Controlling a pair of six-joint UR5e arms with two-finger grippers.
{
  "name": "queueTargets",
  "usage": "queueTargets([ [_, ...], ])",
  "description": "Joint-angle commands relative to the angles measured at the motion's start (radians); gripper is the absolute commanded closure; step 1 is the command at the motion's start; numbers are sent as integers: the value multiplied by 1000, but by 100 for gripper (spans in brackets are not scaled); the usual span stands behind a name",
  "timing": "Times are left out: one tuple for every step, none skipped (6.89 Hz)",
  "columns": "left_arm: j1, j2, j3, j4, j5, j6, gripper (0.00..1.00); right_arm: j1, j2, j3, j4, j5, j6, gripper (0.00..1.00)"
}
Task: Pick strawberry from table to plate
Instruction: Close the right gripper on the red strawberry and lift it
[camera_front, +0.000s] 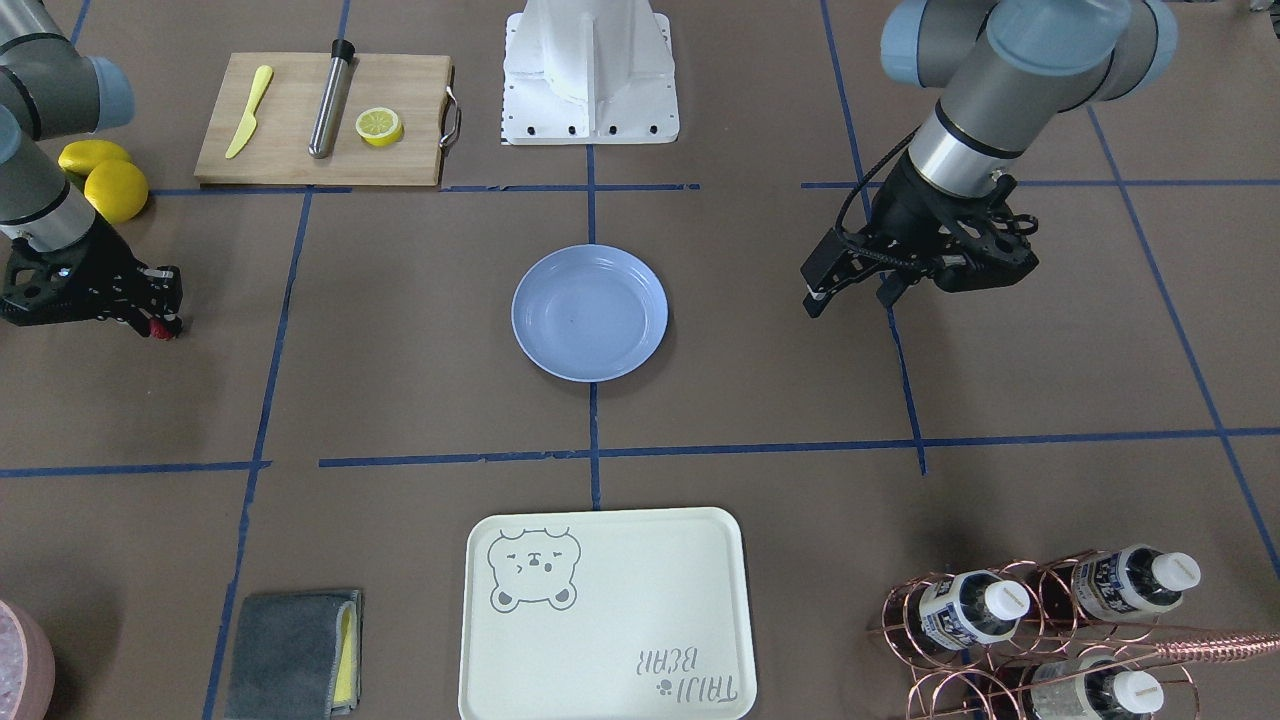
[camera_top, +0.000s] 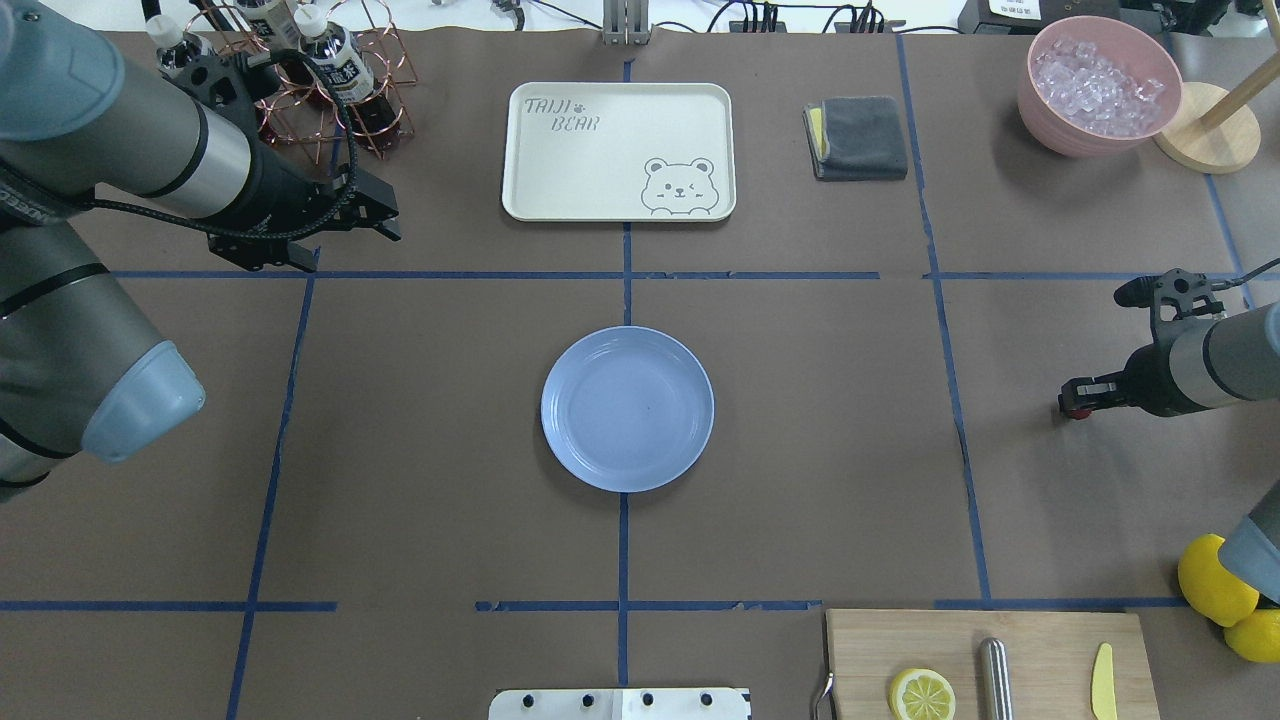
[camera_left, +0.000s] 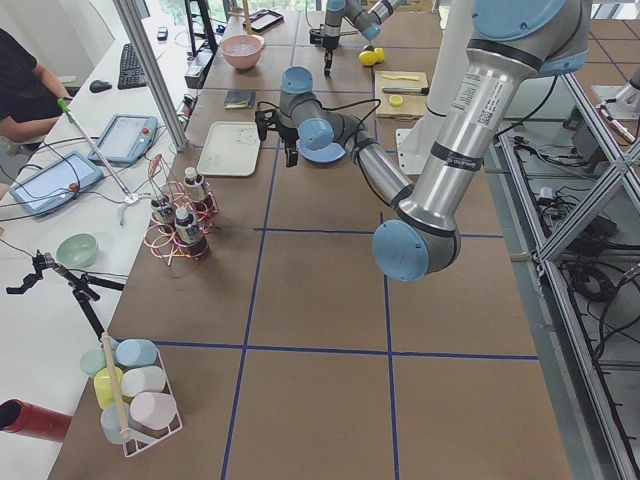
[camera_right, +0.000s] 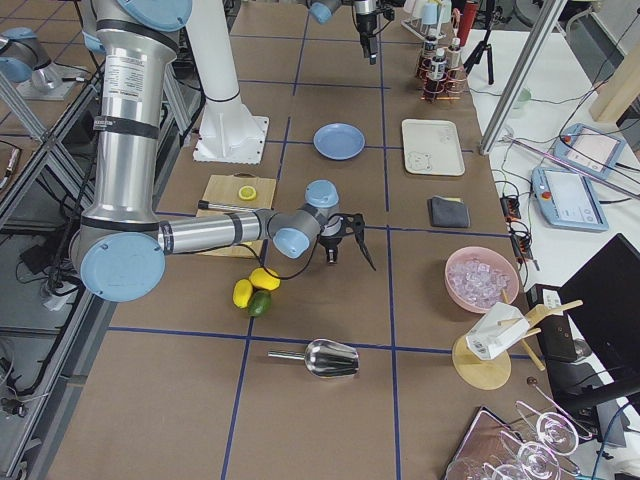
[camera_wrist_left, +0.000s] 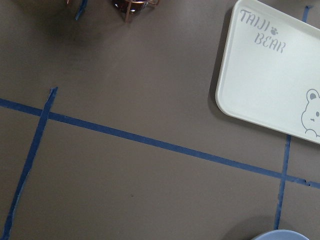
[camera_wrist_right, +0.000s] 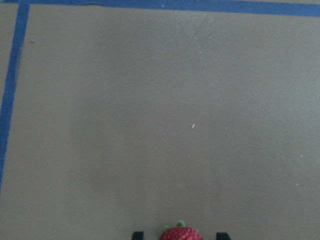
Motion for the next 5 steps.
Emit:
queueTargets([
  [-35,3,-2,3,-1,9,0,40,10,37,-19,17,-2,100],
  [-58,14,-2,6,-4,55,0,40,39,121,-130,27,-2,100],
  [-96,18,-1,60,-36,130,0,45,168,149,-279,40,5,100],
  [-129,23,1,110,-38,243,0,43,334,157,-444,43,7,100],
  [-150,69,1,127,-36,347,0,8,457,157,-561,50,69,100],
])
